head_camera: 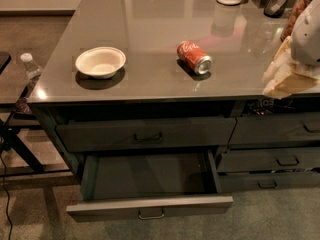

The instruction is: Close middle drawer

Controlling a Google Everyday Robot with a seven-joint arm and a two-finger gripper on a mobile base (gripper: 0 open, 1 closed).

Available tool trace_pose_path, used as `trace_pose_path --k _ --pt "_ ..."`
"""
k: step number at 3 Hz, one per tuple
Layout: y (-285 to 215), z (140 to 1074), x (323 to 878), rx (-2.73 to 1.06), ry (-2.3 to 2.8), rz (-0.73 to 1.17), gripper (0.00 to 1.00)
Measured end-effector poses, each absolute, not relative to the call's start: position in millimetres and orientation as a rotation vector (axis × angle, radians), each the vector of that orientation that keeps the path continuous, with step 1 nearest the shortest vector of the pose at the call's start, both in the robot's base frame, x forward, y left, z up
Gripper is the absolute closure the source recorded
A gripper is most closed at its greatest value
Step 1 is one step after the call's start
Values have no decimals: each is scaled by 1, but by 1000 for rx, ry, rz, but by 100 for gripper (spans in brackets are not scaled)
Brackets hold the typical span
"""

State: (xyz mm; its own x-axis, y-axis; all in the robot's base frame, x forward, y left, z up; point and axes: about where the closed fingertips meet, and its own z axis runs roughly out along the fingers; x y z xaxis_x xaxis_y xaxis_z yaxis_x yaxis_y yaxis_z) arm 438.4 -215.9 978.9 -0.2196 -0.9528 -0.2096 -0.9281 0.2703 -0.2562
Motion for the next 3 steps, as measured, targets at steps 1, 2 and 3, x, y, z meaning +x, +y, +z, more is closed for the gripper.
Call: trace_pose_path --k 1,2,3 --pt "-216 979 438 -1719 2224 -108 89" --pt "-216 979 438 -1719 2224 -108 100" --pt "-219 980 437 -1711 2220 -154 100"
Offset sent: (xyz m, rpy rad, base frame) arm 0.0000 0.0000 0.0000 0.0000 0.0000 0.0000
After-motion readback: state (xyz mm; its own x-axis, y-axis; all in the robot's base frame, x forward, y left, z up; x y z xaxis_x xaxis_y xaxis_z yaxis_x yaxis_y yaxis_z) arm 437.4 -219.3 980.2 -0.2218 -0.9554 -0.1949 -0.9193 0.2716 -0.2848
